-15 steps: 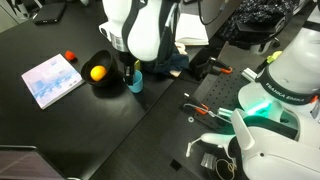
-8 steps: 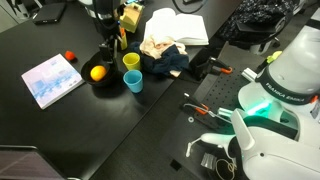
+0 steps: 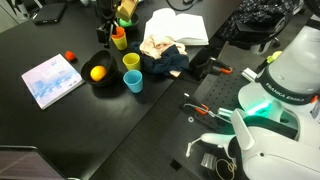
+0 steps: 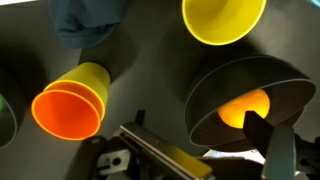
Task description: Shift the bowl to the left, then separate the cups
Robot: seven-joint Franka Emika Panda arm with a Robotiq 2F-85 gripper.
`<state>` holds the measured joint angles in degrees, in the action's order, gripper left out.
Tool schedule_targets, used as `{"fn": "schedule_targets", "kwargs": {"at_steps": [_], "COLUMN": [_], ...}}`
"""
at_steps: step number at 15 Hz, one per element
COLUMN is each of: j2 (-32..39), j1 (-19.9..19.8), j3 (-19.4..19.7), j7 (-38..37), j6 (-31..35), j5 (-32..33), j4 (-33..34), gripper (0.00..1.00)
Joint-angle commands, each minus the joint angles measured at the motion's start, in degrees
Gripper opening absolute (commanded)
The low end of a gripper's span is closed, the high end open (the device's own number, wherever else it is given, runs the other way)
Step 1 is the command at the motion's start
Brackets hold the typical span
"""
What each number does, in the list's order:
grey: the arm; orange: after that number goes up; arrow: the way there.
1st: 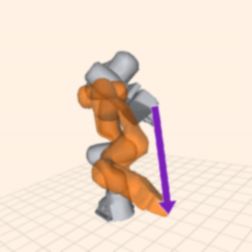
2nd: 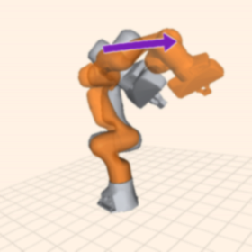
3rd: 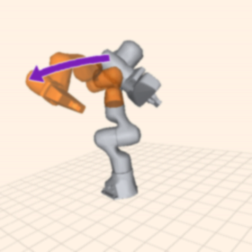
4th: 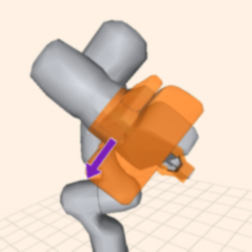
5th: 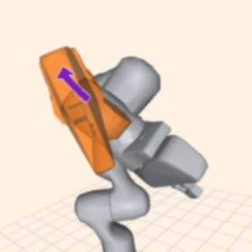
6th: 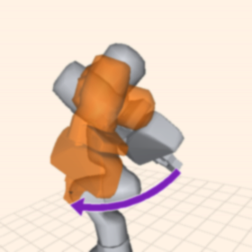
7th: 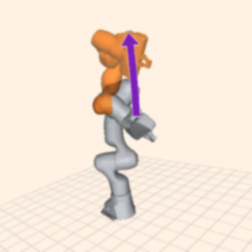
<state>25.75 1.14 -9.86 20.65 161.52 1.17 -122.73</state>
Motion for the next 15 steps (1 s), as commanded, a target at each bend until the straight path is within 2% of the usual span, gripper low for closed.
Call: {"fn": "schedule_targets", "kwargs": {"at_steps": [1, 6, 10, 11, 12, 15], "j2": [6.85, 13.05, 15.67, 16.14, 16.53, 17.12], "j1": [-0.46, 0.37, -0.15, -0.43, -0.71, -0.99], "j3": [0.75, 4.49, 6.00, 5.81, 5.55, 4.87], "j7": [-1.18, -4.25, -5.43, -5.54, -5.65, -5.87], "j6": [3.73, 3.99, 3.08, 2.75, 2.58, 2.22], "j5": [1.04, 3.08, 3.75, 3.47, 3.22, 3.01], "j4": [6.88, 14.93, 18.80, 19.24, 19.62, 20.18], "gripper": [1.00, 1.00, 1.00, 0.75, 0.73, 0.49]}}
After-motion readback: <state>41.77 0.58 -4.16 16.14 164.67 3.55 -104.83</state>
